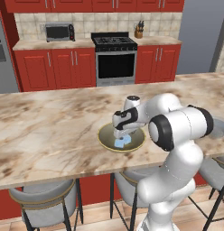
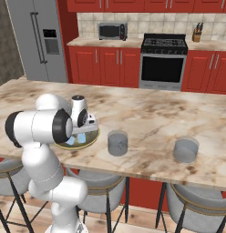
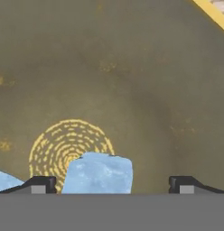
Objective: There are four ice cubes in the ice bowl. Place two ice cubes in each glass of water.
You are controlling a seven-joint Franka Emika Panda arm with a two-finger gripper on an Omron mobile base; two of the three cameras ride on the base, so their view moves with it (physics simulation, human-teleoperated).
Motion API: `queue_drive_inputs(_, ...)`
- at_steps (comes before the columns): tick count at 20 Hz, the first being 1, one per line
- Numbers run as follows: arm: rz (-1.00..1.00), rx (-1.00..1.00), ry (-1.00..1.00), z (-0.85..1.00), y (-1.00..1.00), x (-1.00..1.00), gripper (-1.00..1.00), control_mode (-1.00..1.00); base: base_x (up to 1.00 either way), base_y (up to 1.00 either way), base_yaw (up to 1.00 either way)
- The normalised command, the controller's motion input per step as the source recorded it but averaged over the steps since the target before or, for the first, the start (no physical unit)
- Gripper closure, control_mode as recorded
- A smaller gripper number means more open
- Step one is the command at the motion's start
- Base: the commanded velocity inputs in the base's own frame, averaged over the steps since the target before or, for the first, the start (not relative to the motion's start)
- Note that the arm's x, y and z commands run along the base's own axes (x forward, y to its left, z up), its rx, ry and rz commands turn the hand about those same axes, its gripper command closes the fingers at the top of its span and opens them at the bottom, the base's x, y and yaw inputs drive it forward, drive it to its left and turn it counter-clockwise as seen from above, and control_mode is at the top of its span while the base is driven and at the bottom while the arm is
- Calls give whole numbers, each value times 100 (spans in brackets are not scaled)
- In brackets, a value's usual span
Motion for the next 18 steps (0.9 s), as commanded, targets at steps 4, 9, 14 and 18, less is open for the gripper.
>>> queue_drive_inputs(4,-6,0,0,-1,0,-7,-100,-100,0,0,0)
queue_drive_inputs(9,-10,0,0,-2,0,-22,-100,-100,0,0,0)
queue_drive_inputs(14,-8,0,0,-18,0,-3,-100,-100,0,0,0)
queue_drive_inputs(18,-6,-1,0,-29,1,0,-100,-100,0,0,0)
